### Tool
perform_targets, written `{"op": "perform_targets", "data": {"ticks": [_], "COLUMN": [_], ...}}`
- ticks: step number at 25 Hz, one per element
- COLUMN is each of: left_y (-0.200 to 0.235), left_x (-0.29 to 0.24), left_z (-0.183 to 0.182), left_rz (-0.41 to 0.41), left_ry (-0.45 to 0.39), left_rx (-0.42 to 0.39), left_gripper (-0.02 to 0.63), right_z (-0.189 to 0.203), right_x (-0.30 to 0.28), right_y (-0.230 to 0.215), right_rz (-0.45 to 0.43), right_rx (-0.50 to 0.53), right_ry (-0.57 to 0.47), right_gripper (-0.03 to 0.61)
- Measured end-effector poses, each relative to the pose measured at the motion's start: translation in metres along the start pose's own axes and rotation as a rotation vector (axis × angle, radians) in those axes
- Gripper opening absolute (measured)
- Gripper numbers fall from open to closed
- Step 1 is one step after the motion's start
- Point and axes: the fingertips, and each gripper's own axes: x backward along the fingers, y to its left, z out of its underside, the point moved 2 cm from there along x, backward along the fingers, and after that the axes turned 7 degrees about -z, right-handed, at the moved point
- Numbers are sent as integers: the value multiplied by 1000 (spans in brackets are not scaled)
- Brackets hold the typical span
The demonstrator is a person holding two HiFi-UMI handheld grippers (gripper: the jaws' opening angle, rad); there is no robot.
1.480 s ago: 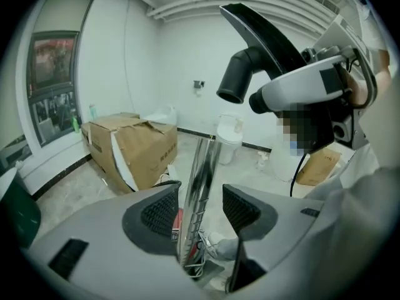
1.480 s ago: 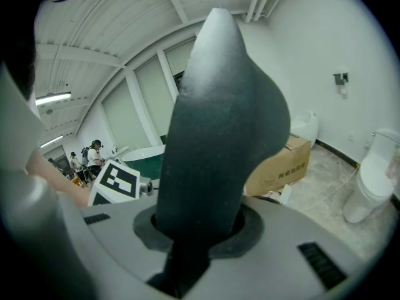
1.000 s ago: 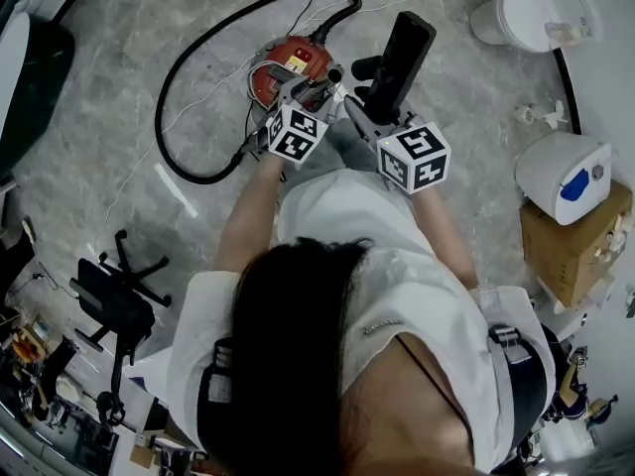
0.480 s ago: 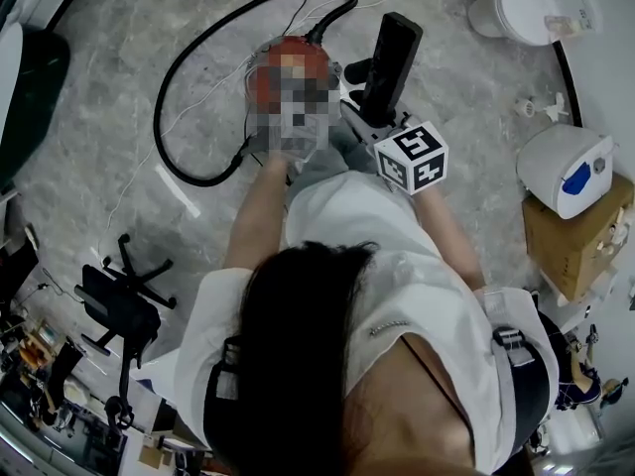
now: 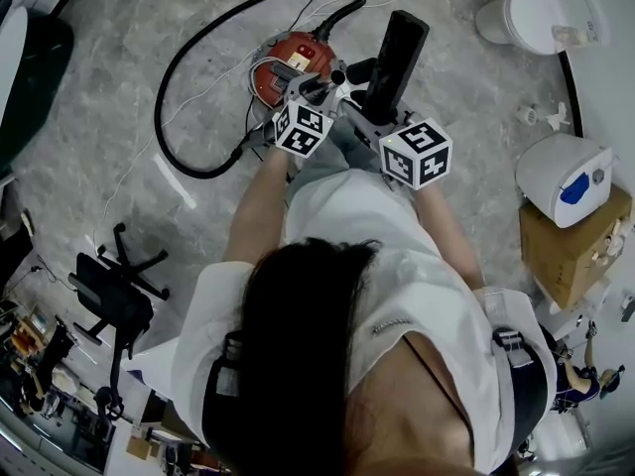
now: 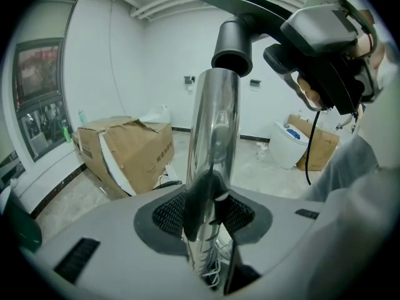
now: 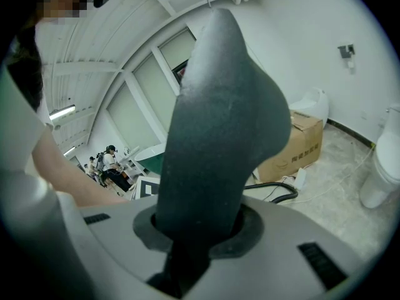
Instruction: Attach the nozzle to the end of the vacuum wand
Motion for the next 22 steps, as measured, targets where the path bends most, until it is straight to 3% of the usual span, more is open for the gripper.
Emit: {"op": "perform_targets", "data": {"ticks": [7, 13, 22], "left_y": [1, 2, 2], "left_x": [-1, 1, 4], "left_z": [-3, 2, 2], "left_rz": [11, 9, 4], "left_ry": [5, 3, -2], "left_rx": [0, 6, 5], "left_gripper": [133, 133, 133], "right_z": [3, 9, 10], "right_x": [-9, -21, -22], "right_y": [1, -5, -2], "right_rz": [-122, -132, -237], "right_rx": [-52, -76, -150], "right_ry": [-18, 5, -4], "right_gripper": [95, 95, 95]}}
